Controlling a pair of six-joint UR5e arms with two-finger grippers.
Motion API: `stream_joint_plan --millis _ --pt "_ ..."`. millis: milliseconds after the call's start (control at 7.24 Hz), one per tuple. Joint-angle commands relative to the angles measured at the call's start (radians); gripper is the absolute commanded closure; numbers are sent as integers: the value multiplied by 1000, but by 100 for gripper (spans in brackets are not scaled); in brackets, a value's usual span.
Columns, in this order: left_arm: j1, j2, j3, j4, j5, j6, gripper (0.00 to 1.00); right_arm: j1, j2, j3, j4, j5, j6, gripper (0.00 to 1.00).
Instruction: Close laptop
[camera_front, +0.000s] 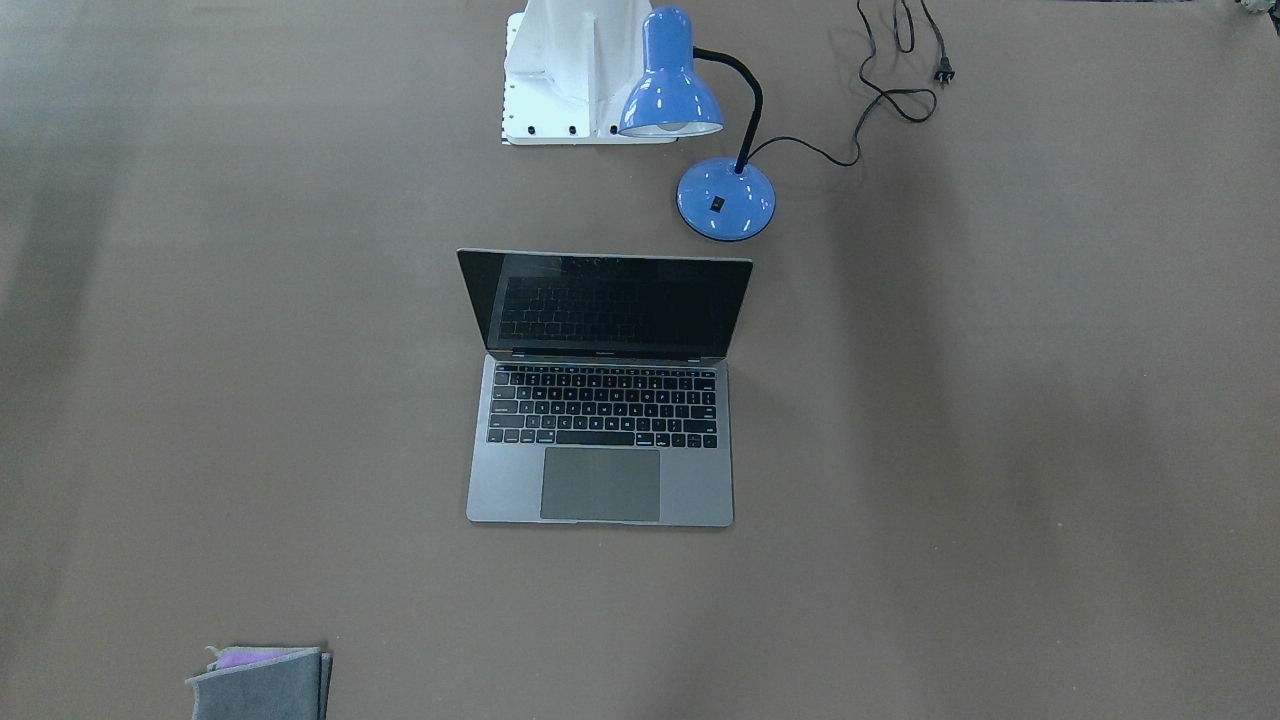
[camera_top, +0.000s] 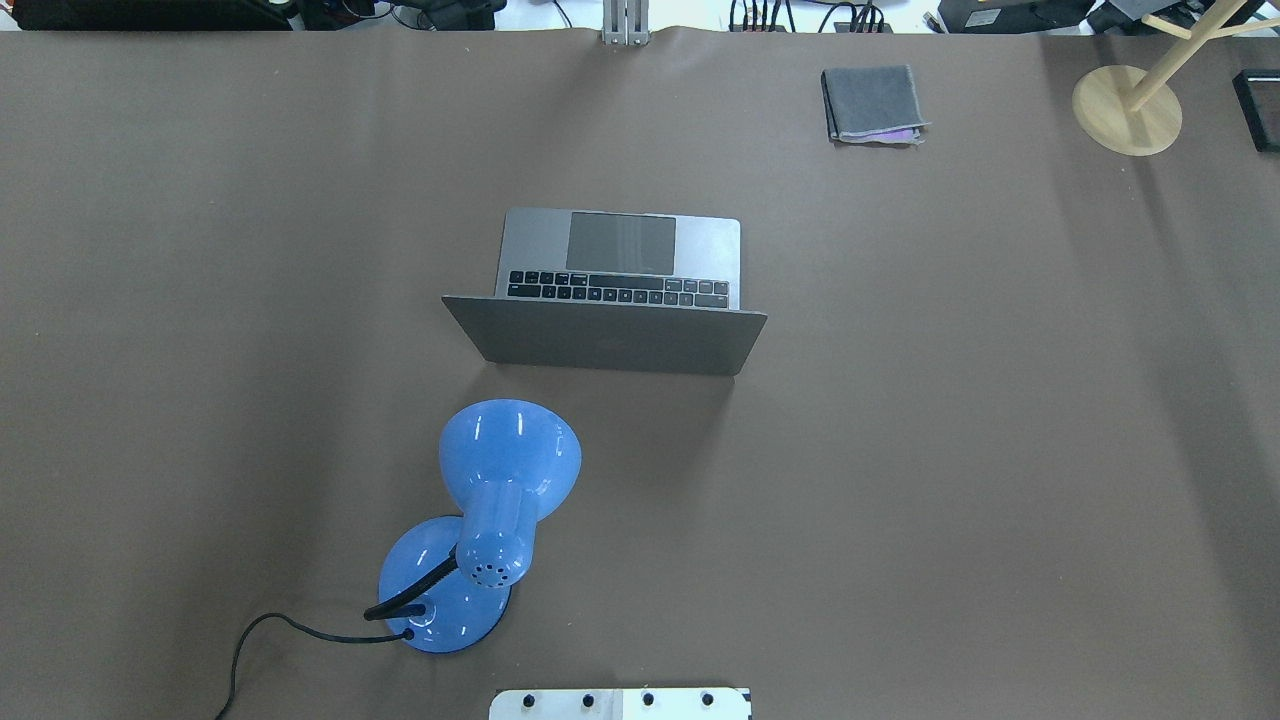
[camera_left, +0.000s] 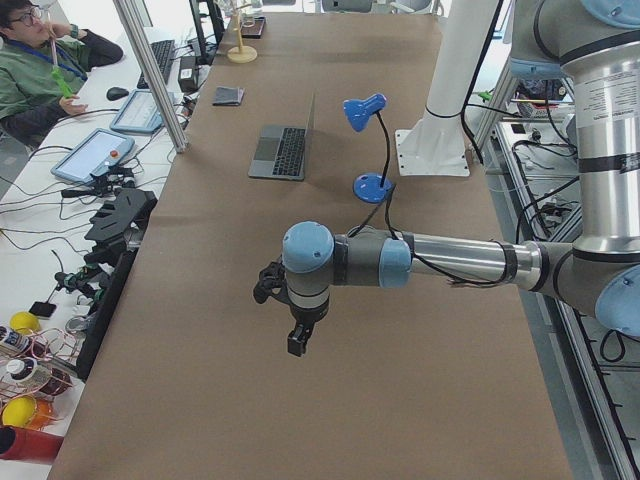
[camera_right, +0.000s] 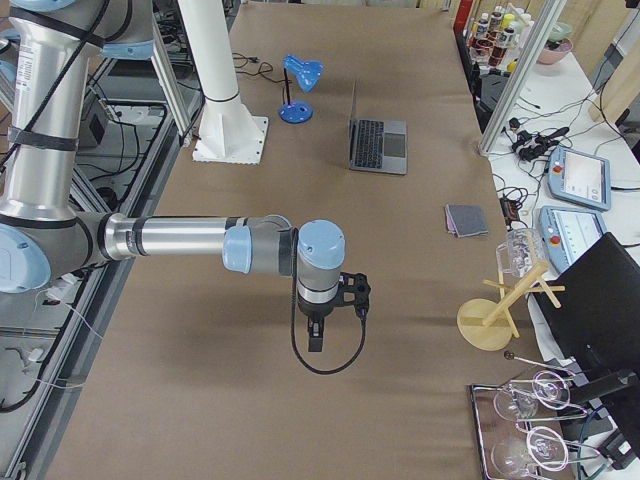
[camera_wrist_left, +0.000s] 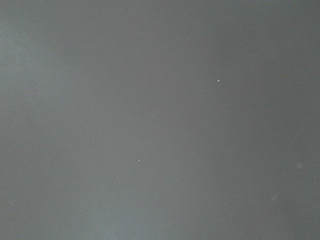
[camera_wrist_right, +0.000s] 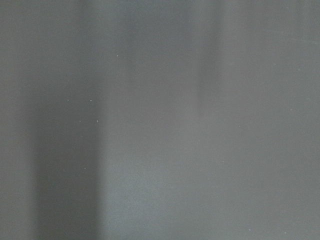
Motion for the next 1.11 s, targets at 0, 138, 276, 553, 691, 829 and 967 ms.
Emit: stream_joint_plan --millis 0,138,276,553,691,829,967 --pt "0 0 -4 -3 2 3 1 -3 0 1 0 0 0 0" --pt "2 -2 1 -3 2 3 1 -3 0 1 0 0 0 0" --pt "2 -2 1 -3 0 2 1 -3 0 1 0 0 0 0" --pt "6 -30 7 0 2 -5 1 -3 3 1 6 2 3 0" --pt "6 -40 4 2 0 -6 1 -3 2 -4 64 20 5 0" --pt "6 -51 6 2 -2 -6 1 -3 2 -5 128 38 5 0" --pt "6 -54 7 -1 -6 -6 1 -3 2 -6 208 43 8 0"
